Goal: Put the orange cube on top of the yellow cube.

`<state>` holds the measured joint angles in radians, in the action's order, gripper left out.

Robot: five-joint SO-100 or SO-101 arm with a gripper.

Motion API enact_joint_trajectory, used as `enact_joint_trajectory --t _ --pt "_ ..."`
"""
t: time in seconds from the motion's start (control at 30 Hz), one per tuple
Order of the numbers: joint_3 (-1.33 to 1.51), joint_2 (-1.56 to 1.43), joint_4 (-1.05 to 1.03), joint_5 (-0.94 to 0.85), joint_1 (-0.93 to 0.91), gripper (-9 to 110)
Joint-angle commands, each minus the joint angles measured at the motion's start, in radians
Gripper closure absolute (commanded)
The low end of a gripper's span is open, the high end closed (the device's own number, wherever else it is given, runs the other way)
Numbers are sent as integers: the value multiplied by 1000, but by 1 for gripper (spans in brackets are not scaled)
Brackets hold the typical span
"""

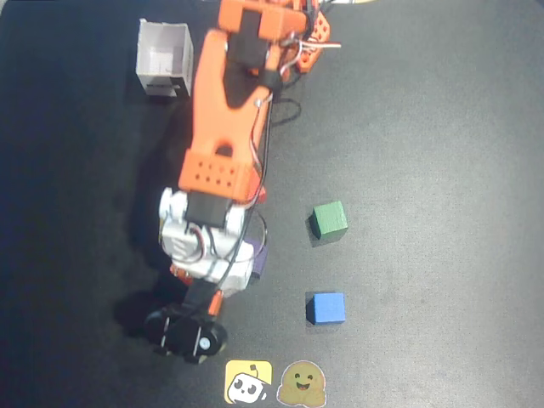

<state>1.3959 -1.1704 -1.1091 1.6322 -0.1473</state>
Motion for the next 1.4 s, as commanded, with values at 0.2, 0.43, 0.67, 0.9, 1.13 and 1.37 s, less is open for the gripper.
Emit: enact_joint_trajectory --t 0.2,0.43,0.67,0.9,1.13,1.37 --pt "64 -183 -32 5 -28 94" --pt "186 -307 -63 -48 -87 94" --pt "314 -443 -74 -67 -117 94" --pt "411 -541 -80 -69 -127 94" --pt "440 -549 -71 -94 -158 94" --pt "476 -529 -31 -109 -179 94"
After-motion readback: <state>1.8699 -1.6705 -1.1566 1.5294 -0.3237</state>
